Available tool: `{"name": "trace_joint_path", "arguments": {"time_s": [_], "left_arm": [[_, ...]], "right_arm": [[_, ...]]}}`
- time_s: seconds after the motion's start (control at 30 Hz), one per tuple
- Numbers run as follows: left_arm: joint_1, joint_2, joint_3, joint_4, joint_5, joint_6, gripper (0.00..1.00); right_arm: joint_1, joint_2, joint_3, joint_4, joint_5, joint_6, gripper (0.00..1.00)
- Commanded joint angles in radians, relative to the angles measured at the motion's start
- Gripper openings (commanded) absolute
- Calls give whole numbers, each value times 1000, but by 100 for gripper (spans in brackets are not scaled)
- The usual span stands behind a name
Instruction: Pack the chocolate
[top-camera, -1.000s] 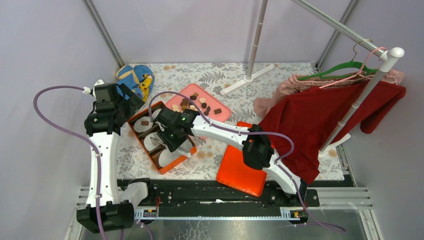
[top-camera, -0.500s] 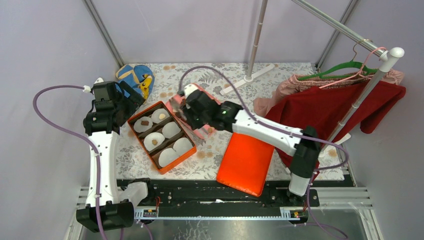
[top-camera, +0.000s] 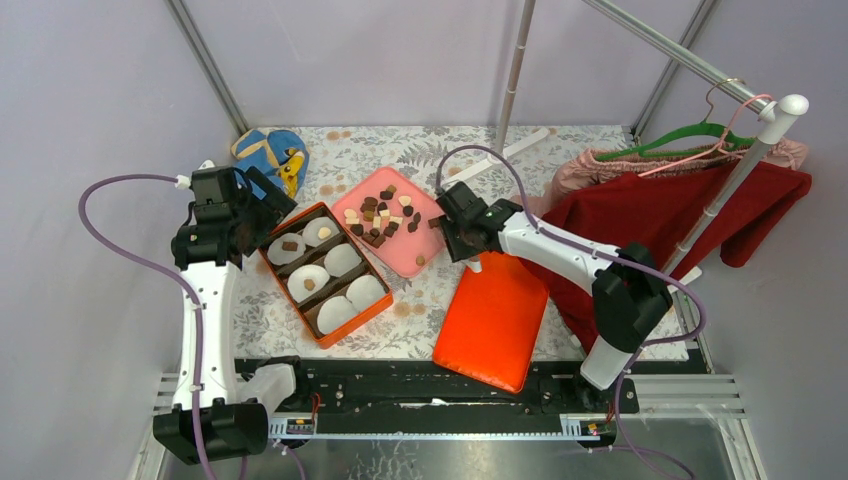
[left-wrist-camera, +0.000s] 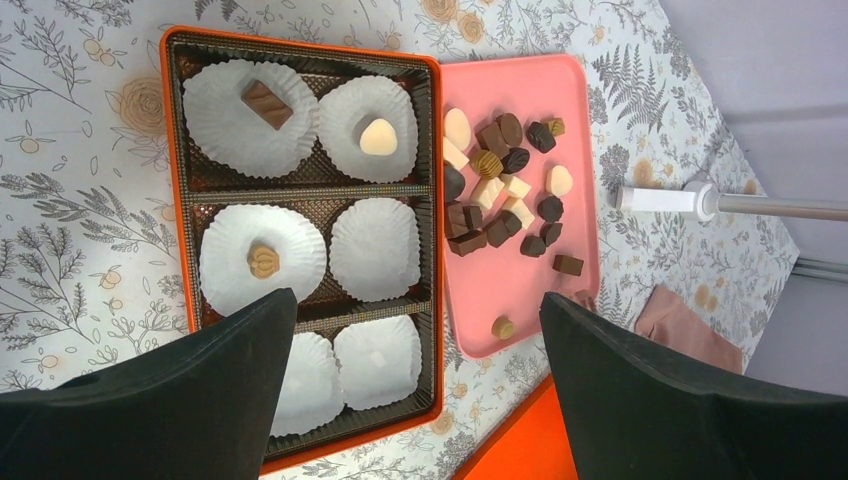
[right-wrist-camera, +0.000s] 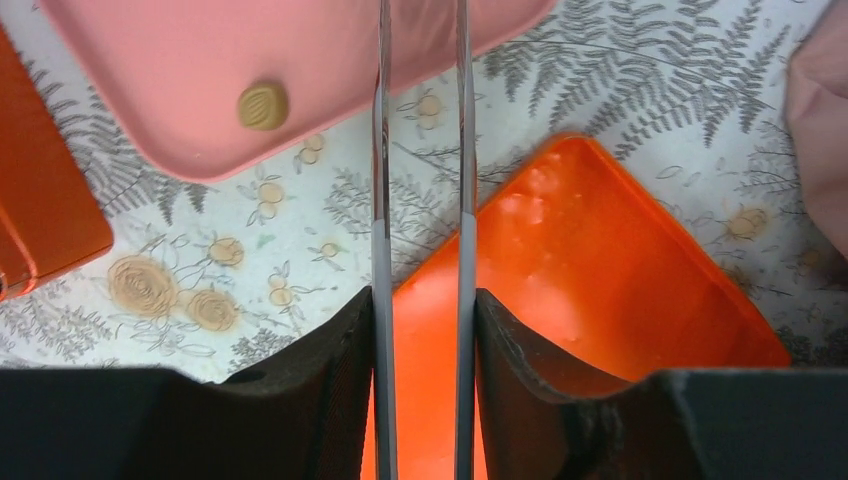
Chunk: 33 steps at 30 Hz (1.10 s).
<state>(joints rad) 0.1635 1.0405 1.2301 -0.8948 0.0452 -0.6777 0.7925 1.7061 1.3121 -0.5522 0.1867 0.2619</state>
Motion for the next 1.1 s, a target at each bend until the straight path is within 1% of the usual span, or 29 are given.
{"name": "trace_joint_path", "arguments": {"time_s": [0.0, 0.2, 0.4, 0.87, 0.97, 1.07], "left_arm": [[-3, -6, -14, 43, 27, 11, 99], [-4, -4, -18, 43, 36, 12, 99], [-3, 2, -14, 43, 40, 13, 99], [-2, -4, -17, 30, 38, 26, 99], [-2, 3, -22, 31, 50, 29, 99], [-3, 14, -29, 35, 69, 46, 99]], "right_arm": [[-34, -38, 9, 19, -31, -12, 44], [-51, -3, 26, 42, -38, -3, 47], [-53, 56, 85, 44, -50, -14, 52], [-54, 146, 165, 55, -3, -40, 53], [-55, 150, 171, 57, -2, -42, 48], [-55, 136, 170, 52, -8, -43, 39]]}}
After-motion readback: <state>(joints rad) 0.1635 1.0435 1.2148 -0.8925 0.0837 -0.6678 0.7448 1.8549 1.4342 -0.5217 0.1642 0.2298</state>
